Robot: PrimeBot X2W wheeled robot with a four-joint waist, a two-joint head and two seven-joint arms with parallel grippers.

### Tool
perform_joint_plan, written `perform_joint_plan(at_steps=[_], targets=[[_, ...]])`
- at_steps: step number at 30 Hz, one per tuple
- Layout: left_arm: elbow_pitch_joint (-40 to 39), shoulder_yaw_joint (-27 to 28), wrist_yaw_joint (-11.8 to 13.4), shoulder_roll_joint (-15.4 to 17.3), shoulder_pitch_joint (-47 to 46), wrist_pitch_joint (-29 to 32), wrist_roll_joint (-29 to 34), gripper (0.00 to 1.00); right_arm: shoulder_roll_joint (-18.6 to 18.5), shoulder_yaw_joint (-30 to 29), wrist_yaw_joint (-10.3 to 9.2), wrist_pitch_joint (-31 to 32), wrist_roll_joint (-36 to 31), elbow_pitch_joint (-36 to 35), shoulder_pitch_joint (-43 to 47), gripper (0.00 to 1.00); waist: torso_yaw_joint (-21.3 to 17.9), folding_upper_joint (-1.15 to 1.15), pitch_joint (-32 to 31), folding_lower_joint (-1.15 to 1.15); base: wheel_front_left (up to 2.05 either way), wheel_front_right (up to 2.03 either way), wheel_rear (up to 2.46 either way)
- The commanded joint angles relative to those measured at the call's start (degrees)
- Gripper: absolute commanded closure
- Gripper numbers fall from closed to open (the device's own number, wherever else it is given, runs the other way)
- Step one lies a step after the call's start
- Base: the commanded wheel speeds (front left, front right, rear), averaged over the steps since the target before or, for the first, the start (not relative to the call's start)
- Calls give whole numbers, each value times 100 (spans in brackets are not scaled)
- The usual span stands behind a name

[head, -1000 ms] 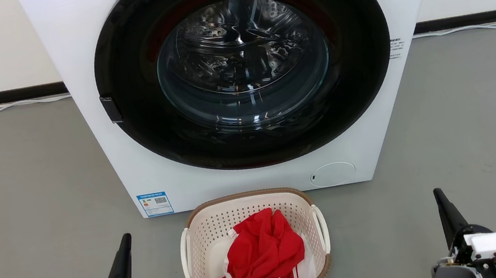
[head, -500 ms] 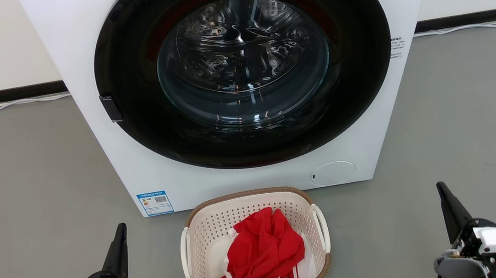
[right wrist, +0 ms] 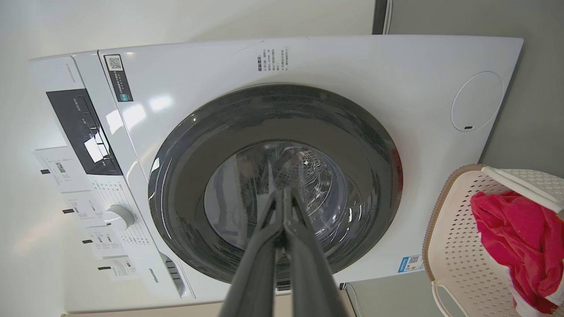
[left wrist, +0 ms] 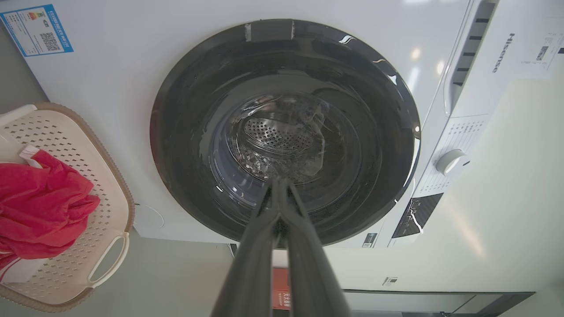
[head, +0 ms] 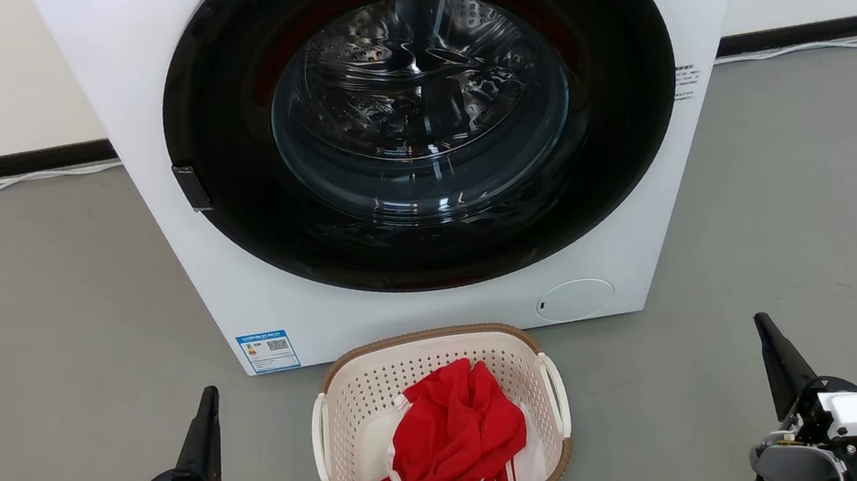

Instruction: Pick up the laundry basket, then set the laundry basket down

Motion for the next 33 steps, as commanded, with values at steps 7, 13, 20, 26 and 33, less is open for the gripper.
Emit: perform_joint_plan(at_steps=[7,13,20,26,33], targets=[[-121,202,-83,38,-306,38,22,100,-38,114,42,48,24,-168,-235,100,0,0,0,0,0,0,0],[-121,214,-83,29,-307,48,32,100,-34,109,42,53,19,-168,-235,100,0,0,0,0,0,0,0],[-120,227,-83,20,-308,58,43,100,-30,104,42,57,15,-168,-236,100,0,0,0,0,0,0,0],[-120,235,-83,14,-308,65,50,100,-28,100,42,60,12,-167,-236,100,0,0,0,0,0,0,0],[-119,247,-84,6,-309,74,60,100,-24,95,42,64,8,-167,-237,100,0,0,0,0,0,0,0]])
